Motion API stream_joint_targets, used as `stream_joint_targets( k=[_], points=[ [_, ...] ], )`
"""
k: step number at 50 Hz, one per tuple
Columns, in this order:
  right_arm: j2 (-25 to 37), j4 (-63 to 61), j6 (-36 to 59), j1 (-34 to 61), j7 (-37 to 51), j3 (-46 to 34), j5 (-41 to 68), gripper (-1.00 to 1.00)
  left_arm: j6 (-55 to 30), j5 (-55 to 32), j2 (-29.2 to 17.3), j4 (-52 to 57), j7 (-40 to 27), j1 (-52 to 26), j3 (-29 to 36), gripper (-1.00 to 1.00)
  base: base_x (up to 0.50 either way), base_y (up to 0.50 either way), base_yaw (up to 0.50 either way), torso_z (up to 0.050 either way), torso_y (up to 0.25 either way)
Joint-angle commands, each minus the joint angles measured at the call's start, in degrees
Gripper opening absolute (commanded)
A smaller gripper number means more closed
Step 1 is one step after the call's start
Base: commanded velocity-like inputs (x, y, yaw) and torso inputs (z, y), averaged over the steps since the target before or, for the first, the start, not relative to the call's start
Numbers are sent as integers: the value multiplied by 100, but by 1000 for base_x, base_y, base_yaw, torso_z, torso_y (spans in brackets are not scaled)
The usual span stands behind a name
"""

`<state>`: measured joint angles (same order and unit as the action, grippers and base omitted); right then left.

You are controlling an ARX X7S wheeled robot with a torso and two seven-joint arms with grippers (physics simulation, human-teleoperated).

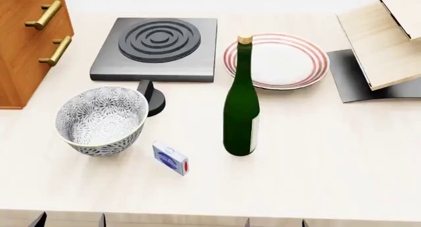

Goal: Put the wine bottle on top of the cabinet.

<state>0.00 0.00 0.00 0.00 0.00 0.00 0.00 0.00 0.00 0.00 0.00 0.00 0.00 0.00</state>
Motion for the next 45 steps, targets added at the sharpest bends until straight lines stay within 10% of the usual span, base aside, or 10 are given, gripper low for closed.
stream_joint_targets(
  k=[1, 25, 45],
  points=[
    [438, 65, -61, 46, 526, -533, 441, 100, 0, -56, -57, 0, 0, 0, 64, 100, 0, 0, 0, 0, 0],
    [583, -65, -90, 3, 777, -703, 524, 100, 3, 58, -425, 52, -633, -18, 508, 100, 0, 0, 0, 0, 0],
    [846, -3260, 1253, -63, 1217, -721, 449, 100, -1517, 900, -676, 3308, -840, 121, 732, 100, 0, 0, 0, 0, 0]
  ],
)
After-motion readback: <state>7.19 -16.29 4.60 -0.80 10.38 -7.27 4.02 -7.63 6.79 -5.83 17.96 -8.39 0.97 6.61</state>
